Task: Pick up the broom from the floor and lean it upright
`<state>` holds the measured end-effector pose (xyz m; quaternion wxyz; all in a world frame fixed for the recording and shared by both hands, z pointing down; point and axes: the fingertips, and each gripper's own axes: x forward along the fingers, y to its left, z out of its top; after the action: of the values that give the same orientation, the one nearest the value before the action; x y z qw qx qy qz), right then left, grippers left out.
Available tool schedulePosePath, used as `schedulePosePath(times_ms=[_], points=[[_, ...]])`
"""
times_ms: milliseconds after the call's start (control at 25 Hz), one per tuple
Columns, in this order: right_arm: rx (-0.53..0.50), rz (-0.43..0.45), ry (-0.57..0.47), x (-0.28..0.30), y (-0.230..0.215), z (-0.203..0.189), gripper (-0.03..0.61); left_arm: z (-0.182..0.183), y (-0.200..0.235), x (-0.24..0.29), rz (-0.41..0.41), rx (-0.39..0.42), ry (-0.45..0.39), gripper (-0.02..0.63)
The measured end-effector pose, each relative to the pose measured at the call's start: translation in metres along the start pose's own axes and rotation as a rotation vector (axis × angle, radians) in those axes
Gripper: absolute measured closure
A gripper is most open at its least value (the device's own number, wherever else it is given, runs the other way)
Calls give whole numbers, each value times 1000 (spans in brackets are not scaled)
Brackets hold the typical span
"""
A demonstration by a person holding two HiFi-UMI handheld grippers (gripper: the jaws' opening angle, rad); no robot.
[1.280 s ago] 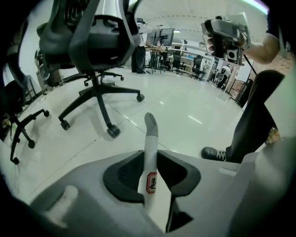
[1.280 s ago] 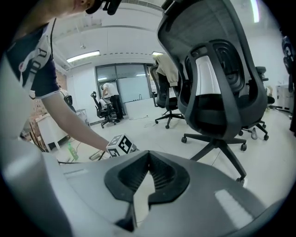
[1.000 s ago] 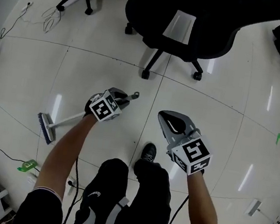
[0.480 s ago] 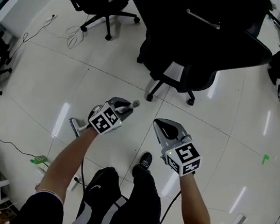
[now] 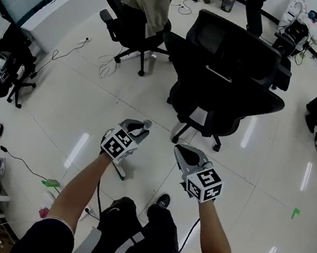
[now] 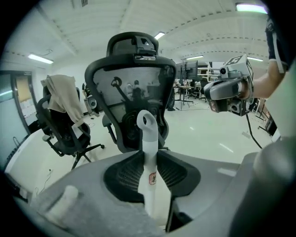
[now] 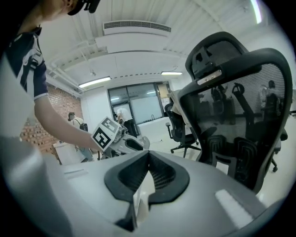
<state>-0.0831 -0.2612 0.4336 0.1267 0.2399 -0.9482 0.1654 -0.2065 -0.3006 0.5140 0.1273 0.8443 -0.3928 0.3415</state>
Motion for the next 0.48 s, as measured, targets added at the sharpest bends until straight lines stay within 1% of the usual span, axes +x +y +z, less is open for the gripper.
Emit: schedulePosePath(times_ms=[200,480], points=[[-9,7,-49,-4,-7,33,574,22,10,-24,92,-26,3,518],[-33,-14,-56,0,-13,63,574,53,28,-40,167,-102,-66,518]])
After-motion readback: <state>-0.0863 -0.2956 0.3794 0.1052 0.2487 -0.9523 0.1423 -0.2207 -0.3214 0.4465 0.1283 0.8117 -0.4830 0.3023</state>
